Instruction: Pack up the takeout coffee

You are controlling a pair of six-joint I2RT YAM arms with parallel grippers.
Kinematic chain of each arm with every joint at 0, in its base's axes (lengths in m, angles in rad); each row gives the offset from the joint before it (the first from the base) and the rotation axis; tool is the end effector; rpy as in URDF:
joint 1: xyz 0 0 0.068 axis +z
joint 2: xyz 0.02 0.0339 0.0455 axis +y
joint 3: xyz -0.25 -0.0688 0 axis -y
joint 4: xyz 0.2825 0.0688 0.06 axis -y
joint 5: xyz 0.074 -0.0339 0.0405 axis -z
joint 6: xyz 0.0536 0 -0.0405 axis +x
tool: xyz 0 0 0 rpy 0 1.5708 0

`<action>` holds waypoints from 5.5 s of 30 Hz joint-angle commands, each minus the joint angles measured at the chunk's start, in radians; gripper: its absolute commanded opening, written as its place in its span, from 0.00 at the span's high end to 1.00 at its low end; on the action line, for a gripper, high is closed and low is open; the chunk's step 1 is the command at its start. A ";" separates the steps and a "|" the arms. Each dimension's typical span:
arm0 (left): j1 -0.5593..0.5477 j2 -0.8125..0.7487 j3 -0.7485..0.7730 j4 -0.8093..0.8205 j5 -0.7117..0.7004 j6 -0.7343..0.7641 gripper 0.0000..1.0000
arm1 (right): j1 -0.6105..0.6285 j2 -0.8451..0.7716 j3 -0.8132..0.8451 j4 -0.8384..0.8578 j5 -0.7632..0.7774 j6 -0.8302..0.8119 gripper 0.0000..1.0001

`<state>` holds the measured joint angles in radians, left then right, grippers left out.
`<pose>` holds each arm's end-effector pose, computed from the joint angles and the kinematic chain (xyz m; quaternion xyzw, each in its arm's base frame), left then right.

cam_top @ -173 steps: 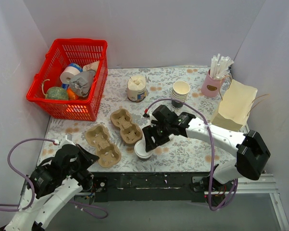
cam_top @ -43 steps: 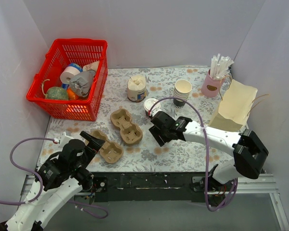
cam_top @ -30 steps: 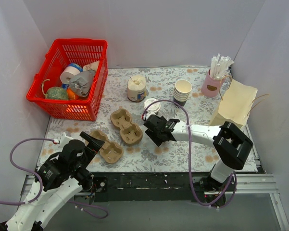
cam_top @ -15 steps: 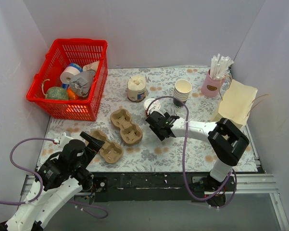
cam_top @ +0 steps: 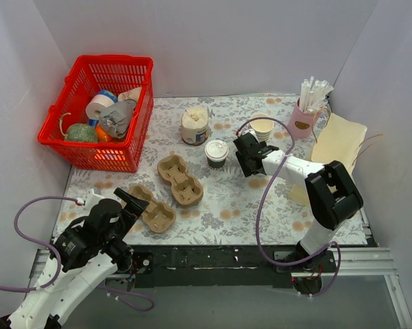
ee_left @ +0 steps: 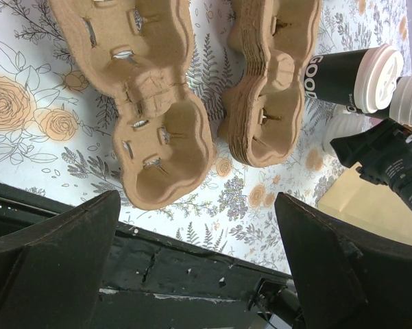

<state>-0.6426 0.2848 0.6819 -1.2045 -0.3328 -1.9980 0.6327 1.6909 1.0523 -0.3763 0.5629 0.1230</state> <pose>0.0934 -0.0480 0.2583 -0.6219 0.6743 -0.3178 0.2400 0.3197 0.1990 0.1401 -0.1591 0.9132 -0.1510 0.3435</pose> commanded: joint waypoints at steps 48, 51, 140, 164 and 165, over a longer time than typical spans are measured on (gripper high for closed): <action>0.004 0.001 0.019 0.040 0.005 -0.035 0.02 | -0.735 -0.280 0.555 -0.446 -0.235 0.260 0.14; 0.004 -0.004 0.021 0.042 0.002 -0.035 0.02 | -0.742 -0.269 0.494 -0.388 -0.253 0.276 0.17; 0.006 -0.019 0.002 0.017 0.008 -0.059 0.02 | 0.395 -0.543 0.488 -0.296 -0.432 -0.319 0.99; 0.004 -0.010 0.004 0.019 0.009 -0.056 0.02 | 0.404 -0.660 0.492 -0.277 -0.356 -0.339 0.99; 0.004 -0.010 0.002 0.017 0.008 -0.056 0.02 | 0.404 -0.659 0.494 -0.297 -0.359 -0.339 0.99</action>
<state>-0.6426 0.2733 0.6819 -1.1770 -0.3115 -1.9984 1.0309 1.0496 1.5238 -0.7147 0.1722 -0.2089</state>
